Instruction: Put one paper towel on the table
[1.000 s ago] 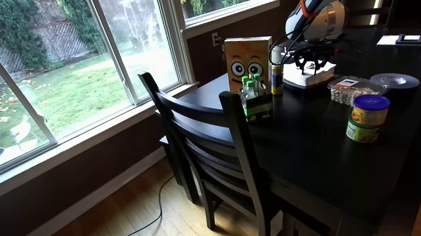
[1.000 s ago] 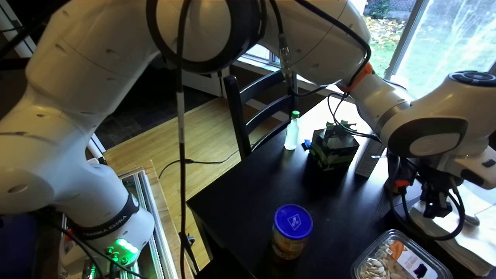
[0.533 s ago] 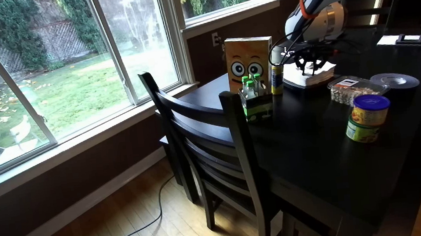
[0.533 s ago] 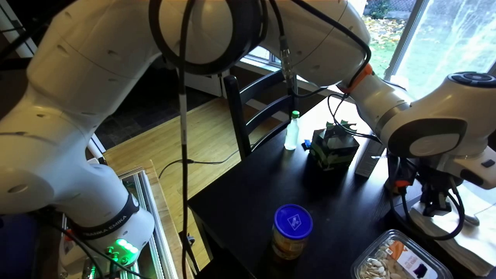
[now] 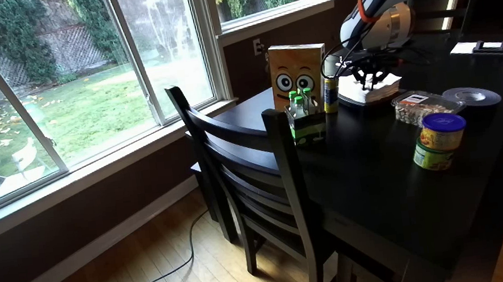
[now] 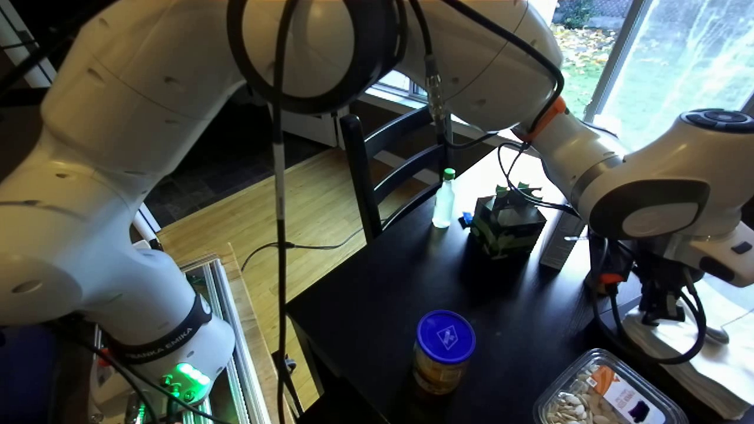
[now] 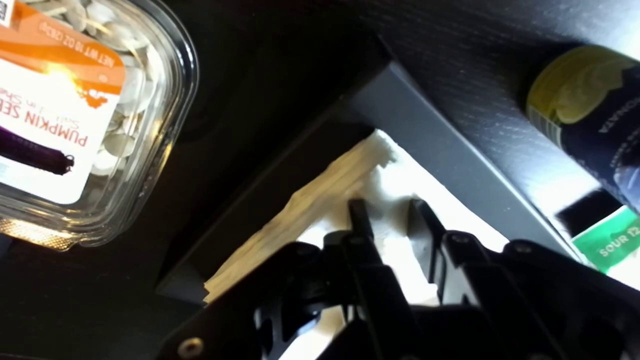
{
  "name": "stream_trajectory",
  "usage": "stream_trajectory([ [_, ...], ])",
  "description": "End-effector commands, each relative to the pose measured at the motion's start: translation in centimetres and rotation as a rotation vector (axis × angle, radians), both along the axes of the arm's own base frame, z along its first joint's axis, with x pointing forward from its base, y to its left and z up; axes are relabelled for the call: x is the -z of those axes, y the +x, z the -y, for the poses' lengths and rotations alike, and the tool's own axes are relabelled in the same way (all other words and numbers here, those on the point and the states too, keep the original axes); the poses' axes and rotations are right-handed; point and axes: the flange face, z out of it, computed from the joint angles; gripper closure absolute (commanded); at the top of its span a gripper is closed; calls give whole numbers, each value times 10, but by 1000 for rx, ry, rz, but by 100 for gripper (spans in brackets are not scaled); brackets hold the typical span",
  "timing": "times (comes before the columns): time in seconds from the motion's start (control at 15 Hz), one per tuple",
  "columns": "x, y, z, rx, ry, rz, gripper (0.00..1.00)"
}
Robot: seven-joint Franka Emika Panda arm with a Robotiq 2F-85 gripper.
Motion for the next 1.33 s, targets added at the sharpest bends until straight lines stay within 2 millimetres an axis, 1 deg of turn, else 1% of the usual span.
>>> stream_trajectory([
  [0.0, 3, 7, 2, 14, -7, -3, 77],
  [0.13, 2, 7, 2, 13, -8, -2, 76],
  [0.33, 1, 7, 2, 12, -9, 0, 78],
  [0.4, 0, 7, 2, 12, -10, 1, 80],
  [0.53, -3, 7, 2, 11, -12, 6, 80],
  [0.73, -5, 8, 2, 10, -13, 9, 79],
  [1.0, -6, 7, 1, 8, -13, 9, 80],
  [1.13, -7, 7, 1, 9, -12, 14, 82],
  [1.2, -8, 7, 1, 10, -13, 14, 85],
  [1.27, -9, 7, 2, 10, -12, 15, 85],
])
